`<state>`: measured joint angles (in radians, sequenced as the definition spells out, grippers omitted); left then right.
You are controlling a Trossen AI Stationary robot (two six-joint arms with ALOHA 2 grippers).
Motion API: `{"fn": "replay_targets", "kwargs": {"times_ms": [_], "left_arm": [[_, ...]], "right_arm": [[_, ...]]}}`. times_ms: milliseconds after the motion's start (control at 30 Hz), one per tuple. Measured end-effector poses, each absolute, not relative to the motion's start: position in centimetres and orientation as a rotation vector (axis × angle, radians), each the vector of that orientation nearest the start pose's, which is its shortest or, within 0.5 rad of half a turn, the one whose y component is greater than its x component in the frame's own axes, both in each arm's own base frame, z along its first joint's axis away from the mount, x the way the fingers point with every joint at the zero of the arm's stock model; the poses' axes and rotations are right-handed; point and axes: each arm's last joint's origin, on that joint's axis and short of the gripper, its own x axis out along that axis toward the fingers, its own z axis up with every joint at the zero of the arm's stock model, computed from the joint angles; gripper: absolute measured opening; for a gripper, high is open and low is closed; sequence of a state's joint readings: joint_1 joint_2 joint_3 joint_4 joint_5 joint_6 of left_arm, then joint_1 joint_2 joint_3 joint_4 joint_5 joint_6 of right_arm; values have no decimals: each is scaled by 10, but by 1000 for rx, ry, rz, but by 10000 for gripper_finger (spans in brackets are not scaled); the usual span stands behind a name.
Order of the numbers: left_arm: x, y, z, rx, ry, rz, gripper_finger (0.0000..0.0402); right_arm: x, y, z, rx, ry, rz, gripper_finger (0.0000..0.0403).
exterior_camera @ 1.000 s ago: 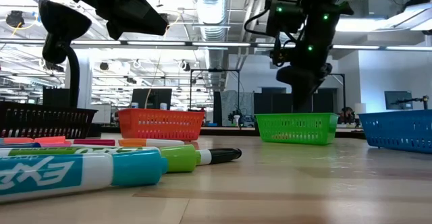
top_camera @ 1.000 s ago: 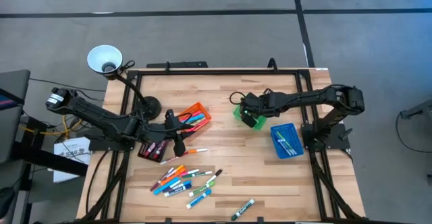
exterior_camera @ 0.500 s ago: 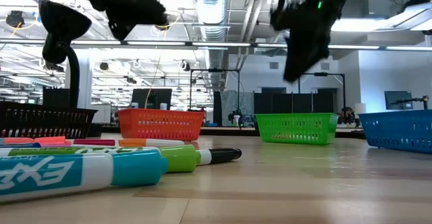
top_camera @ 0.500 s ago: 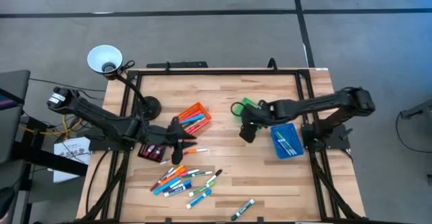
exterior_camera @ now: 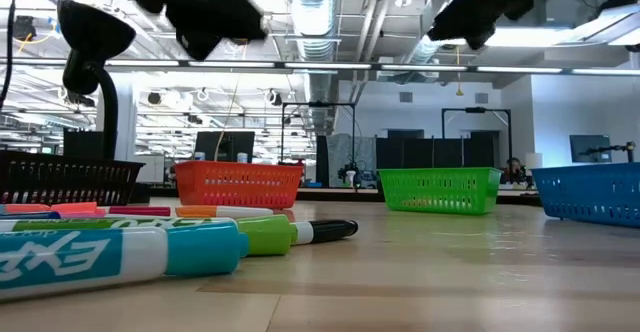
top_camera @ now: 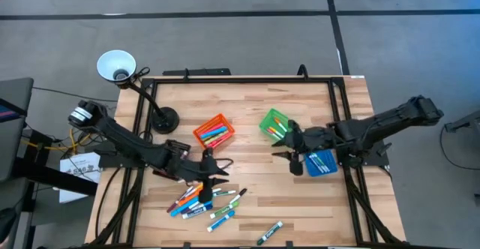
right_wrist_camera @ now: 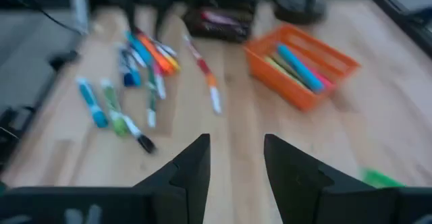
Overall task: Pick & Place Markers
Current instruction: Put the orange pen into the green bin
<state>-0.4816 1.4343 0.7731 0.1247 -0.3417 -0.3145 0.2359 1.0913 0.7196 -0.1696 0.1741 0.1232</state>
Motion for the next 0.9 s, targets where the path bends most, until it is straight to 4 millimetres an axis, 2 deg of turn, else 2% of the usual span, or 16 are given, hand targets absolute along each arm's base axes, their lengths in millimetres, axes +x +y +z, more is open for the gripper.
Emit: {"fn": "replay_targets", "kwargs": {"times_ms": [133,233,433,600,900], "left_arm": [[274,-123,191,-53,609,-9,112],[282,-113,179,-48,643,40,130],[292,-95,159,-63,713,129,159],[290,-91,150,-43,785,153,158],[280,-87,132,-42,908,201,144]], "right_arm": [[224,48,228,20,411,53,128],[228,43,222,-55,362,46,131],[241,25,238,-230,202,-18,131],[246,8,252,-220,98,-96,123],[246,-2,250,-174,120,-137,122]]}}
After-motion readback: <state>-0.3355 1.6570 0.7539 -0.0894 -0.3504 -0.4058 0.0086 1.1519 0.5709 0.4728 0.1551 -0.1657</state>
